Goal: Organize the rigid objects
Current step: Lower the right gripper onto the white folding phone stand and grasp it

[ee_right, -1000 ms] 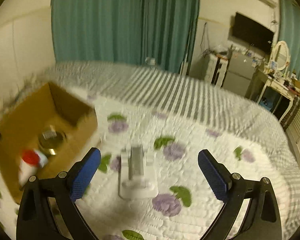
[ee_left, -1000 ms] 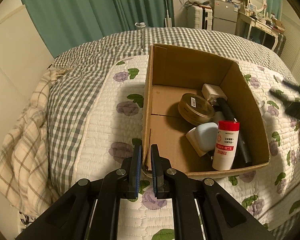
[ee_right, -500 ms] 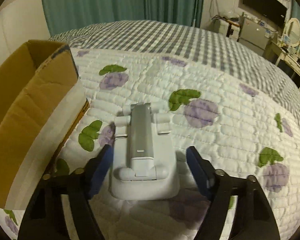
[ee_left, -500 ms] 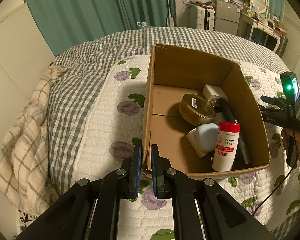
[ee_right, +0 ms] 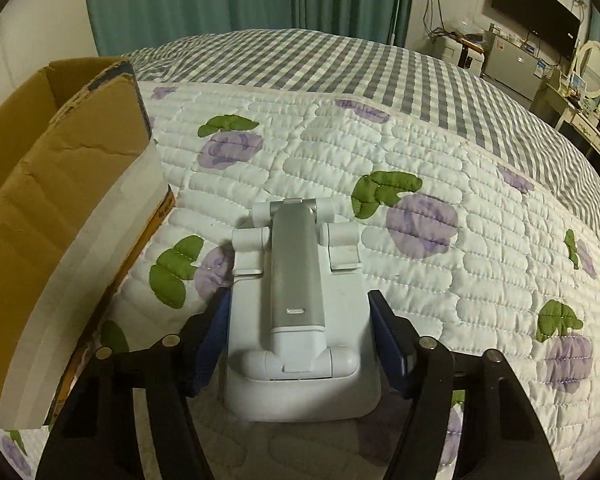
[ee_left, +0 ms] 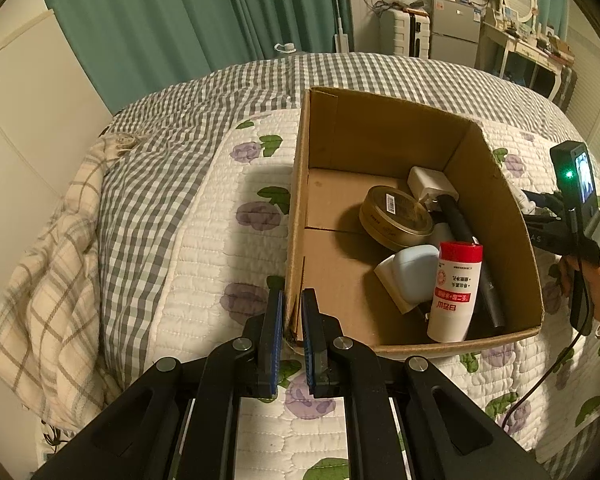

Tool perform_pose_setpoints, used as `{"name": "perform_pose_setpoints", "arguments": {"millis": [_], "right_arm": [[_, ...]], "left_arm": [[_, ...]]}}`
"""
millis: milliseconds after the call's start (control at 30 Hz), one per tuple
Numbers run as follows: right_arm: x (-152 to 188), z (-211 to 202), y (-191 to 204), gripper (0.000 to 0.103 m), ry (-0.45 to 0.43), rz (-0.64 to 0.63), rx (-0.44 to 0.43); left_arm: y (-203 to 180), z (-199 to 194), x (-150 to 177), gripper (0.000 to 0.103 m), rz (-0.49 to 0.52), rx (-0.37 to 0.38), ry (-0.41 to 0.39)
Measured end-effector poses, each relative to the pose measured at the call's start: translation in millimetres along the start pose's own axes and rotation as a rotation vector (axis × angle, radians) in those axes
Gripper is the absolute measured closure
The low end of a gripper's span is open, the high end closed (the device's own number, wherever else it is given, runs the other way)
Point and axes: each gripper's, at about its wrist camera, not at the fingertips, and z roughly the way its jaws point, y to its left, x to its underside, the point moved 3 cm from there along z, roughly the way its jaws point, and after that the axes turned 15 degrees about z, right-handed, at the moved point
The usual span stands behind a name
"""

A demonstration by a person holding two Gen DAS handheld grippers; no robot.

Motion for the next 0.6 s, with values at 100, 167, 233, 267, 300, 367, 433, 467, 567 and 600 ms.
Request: {"name": "perform_pose_setpoints", "arguments": {"millis": [100, 167, 233, 267, 300, 367, 433, 467, 567, 600], "right_arm": [[2, -3, 1, 0.037, -0.021, 0.012, 0.024], [3, -8, 1, 0.037, -0.035, 0.018, 0.029], [5, -15, 1, 0.037, -0.051, 0.024, 0.028], [6, -20, 1, 0.037, -0.058, 0.026, 0.026], [6, -26, 1, 0.037, -0.071, 0.032, 0.022], [9, -35, 2, 0.037, -0.088, 0.032, 0.017], [13, -47, 3, 0.038, -0.108, 0.032, 0.017], [15, -53, 3, 0.038, -0.113, 0.035, 0.016], [23, -73, 1, 0.038, -0.129, 0.036, 0.024], [24, -82, -1, 0.038, -0.137, 0.027, 0.032]], "left_arm": [[-1, 0, 0, 0.095, 0.001, 0.0, -0.001], [0, 0, 0, 0.095, 0.0, 0.001, -0.001], [0, 0, 0, 0.095, 0.001, 0.0, -0.002], [0, 0, 0, 0.095, 0.001, -0.001, -0.001], [0, 0, 0, 0.095, 0.003, -0.002, -0.002], [0, -1, -1, 0.095, 0.006, -0.005, -0.004], [1, -1, -1, 0.095, 0.008, -0.004, -0.007], [1, -1, 0, 0.095, 0.008, -0.003, -0.008], [0, -1, -1, 0.095, 0.009, -0.001, -0.011], [0, -1, -1, 0.095, 0.009, -0.002, -0.011]]}}
